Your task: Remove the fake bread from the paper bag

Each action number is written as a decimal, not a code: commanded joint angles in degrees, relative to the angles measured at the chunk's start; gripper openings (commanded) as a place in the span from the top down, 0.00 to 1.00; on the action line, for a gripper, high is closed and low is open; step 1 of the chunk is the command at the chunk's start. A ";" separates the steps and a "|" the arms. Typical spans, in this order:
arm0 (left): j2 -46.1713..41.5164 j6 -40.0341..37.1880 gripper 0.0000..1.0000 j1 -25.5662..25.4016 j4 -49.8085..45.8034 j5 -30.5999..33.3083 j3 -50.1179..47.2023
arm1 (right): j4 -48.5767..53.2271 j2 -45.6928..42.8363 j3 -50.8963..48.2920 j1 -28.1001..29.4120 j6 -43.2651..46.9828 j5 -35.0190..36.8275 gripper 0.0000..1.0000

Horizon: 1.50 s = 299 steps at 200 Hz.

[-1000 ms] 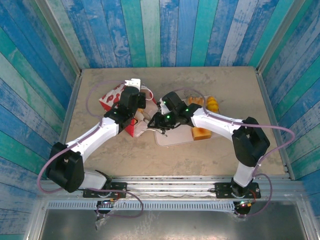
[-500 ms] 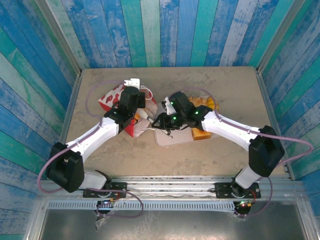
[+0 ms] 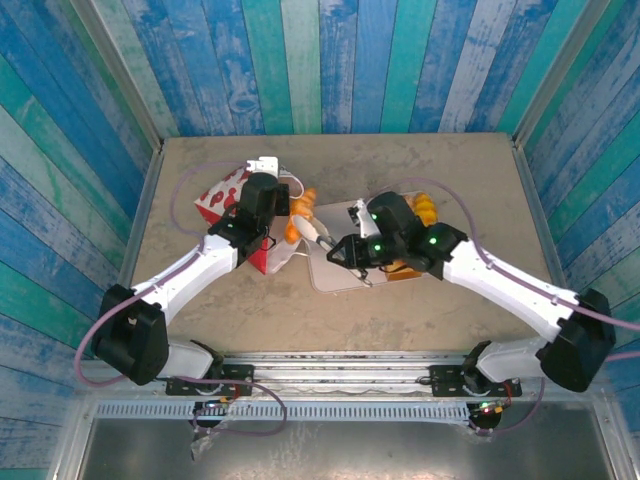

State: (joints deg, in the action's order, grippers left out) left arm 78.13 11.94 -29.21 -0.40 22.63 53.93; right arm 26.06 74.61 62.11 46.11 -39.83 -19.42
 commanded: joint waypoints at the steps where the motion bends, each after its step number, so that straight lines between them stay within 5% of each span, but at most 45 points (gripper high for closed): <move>1: -0.26 1.08 1.00 0.00 1.63 1.61 1.08 | 3.16 -5.04 -1.74 0.31 0.57 3.99 0.69; 123: -0.83 1.58 1.00 0.01 1.72 1.36 0.92 | 10.19 -23.64 -9.21 -5.06 -6.42 12.35 0.67; 251: -2.00 0.11 1.00 -0.05 2.95 -0.13 -0.18 | -0.94 -5.16 -11.53 -11.09 -10.18 1.74 0.62; 299: -2.02 -0.38 1.00 0.00 3.26 -0.40 -0.30 | 6.50 2.23 -5.20 -13.21 -2.52 1.55 0.62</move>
State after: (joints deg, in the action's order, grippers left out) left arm 78.13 12.01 -29.21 0.40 22.83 53.91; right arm 28.80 74.22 51.44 34.37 -48.01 -17.37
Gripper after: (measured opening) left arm 0.048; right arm 0.387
